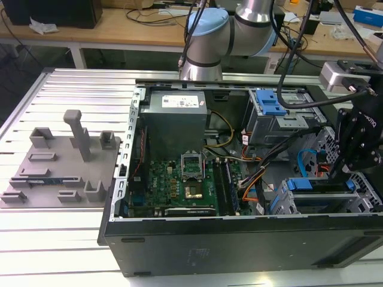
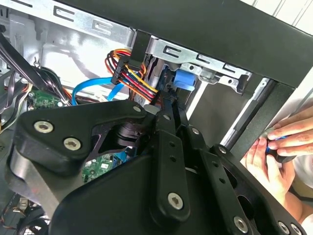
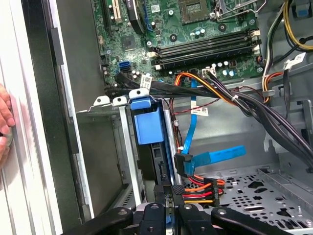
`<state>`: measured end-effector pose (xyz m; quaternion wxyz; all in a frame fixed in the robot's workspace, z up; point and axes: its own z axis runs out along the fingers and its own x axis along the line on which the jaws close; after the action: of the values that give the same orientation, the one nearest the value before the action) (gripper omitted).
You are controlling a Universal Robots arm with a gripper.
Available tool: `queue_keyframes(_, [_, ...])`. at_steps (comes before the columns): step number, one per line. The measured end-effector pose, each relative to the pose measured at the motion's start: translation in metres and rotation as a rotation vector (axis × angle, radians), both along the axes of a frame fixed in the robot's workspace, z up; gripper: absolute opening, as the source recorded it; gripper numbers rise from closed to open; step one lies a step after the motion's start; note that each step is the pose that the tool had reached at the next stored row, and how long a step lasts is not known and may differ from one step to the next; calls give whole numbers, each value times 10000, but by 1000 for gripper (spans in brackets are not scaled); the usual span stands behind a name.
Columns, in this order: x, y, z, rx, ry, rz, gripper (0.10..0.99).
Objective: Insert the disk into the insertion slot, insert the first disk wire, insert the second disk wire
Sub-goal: 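Insert the first disk wire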
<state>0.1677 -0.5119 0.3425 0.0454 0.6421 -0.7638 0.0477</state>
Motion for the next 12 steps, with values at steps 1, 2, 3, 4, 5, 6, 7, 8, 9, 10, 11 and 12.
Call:
queue_keyframes(1, [0, 0, -6, -1, 0, 0, 165])
queue_keyframes(2, [-1, 0, -13, -2, 0, 1, 165])
queue_keyframes(3, [-5, 0, -16, -2, -1, 1, 165])
queue_keyframes(4, [-6, 0, -18, -2, -1, 2, 165])
queue_keyframes(5, [-7, 0, -19, -1, 0, 4, 165])
queue_keyframes(6, [-8, 0, -19, -1, 0, 8, 165])
queue_keyframes(7, [-8, 0, -20, -1, -1, 11, 165])
queue_keyframes(8, [-8, 0, -20, -1, 0, 13, 165])
queue_keyframes(9, [-9, 0, -20, -1, -1, 15, 165])
queue_keyframes(10, [-9, 0, -20, -1, -1, 16, 165])
queue_keyframes(11, [-9, 0, -21, -1, 0, 17, 165])
queue_keyframes(12, [-9, 0, -20, 2, 0, 17, 165])
